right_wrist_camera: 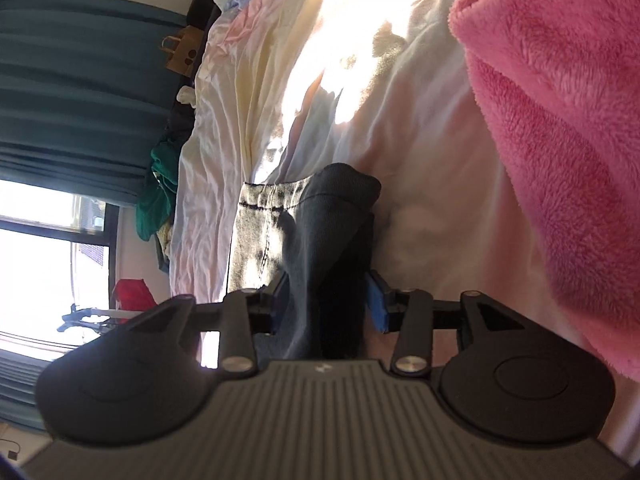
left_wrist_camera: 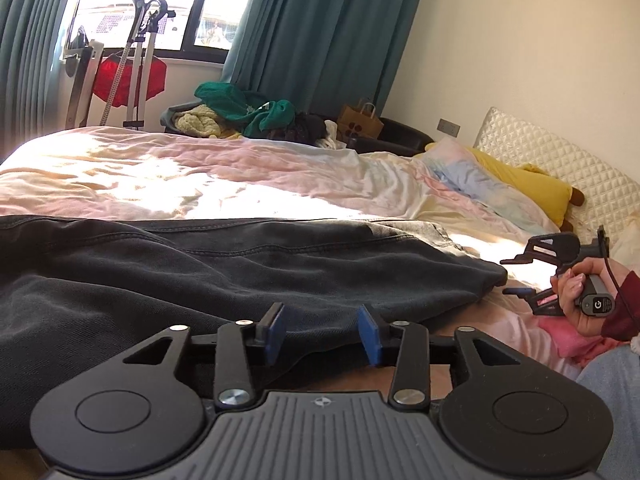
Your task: Fold clothes
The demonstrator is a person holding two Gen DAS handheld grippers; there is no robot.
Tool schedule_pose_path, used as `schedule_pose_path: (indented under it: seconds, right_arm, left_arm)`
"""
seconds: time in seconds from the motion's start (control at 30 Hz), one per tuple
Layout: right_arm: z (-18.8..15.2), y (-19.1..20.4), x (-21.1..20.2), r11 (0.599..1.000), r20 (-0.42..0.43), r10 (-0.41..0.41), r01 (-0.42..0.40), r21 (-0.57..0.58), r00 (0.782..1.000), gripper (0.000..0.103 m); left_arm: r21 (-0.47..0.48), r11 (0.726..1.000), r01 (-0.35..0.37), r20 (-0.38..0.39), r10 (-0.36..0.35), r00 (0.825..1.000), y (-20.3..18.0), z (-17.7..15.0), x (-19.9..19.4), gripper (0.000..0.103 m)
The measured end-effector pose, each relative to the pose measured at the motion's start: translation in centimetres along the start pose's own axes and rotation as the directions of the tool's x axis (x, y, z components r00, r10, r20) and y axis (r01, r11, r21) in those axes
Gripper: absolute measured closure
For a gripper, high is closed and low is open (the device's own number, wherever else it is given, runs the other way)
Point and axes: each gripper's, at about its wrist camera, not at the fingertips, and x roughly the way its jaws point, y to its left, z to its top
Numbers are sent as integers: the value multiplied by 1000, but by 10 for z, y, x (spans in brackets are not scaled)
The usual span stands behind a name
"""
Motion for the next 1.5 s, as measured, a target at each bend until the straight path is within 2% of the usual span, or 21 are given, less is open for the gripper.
schedule_pose_path:
  seconds: [0.07, 0.2, 0.33, 0.47, 0.57, 0.63, 0.7, 0.8, 0.9, 1.0, 1.07, 1.3, 1.37, 1.47, 1.5]
  right_arm:
    - [0, -4, 9, 1000, -45, -5, 6, 25, 999, 55]
    - [-6, -6, 34, 998, -149, 24, -14, 67, 989, 54]
    - [-1, 0, 58, 998, -148, 19, -11, 56, 989, 54]
    - [7, 4, 74, 999, -135, 41, -39, 23, 990, 54]
    - [7, 15, 72, 996, -97, 36, -43, -76, 995, 59]
    - [4, 32, 65, 980, -59, 24, -35, -198, 998, 91]
    - [1, 46, 53, 956, -31, 62, -68, -286, 998, 93]
    - [0, 58, 36, 933, -10, 147, -142, -329, 989, 94]
    - [-2, 65, 27, 910, 6, 146, -132, -393, 989, 94]
    - [-5, 78, 17, 854, 23, 222, -183, -487, 975, 94]
    - [-8, 84, 13, 833, 39, 245, -189, -521, 969, 94]
    - [10, 48, 41, 941, -25, 95, -98, -323, 995, 94]
    - [12, 39, 44, 954, -38, 81, -88, -286, 996, 94]
    - [10, 37, 44, 955, -35, 60, -68, -290, 998, 94]
    - [9, 38, 44, 952, -32, 53, -60, -300, 998, 94]
  left_arm:
    - [-24, 999, -41, -8, 41, 999, 4, 2, 2, 54]
    - [-106, 984, -143, -77, 135, 988, 21, 1, 15, 53]
    - [-161, 968, -193, -149, 170, 974, 36, -4, 29, 53]
    - [-152, 966, -209, -158, 185, 970, 36, -6, 33, 53]
    - [-140, 967, -214, -157, 191, 969, 35, -7, 34, 53]
    - [-142, 967, -213, -155, 191, 969, 35, -7, 34, 53]
    - [-147, 967, -209, -151, 187, 971, 35, -7, 33, 53]
    - [-153, 970, -191, -141, 170, 975, 35, -6, 31, 53]
    - [-153, 971, -185, -138, 165, 977, 34, -6, 31, 53]
    - [-160, 972, -174, -127, 154, 980, 32, -5, 30, 53]
    - [-161, 973, -167, -120, 149, 982, 31, -4, 30, 53]
    - [-133, 976, -172, -137, 154, 979, 24, -5, 36, 51]
    - [-123, 978, -170, -121, 156, 980, 23, -2, 34, 50]
    - [-108, 962, -251, -58, 246, 968, 25, 4, 27, 45]
    - [-116, 953, -281, -35, 278, 960, 28, 6, 23, 40]
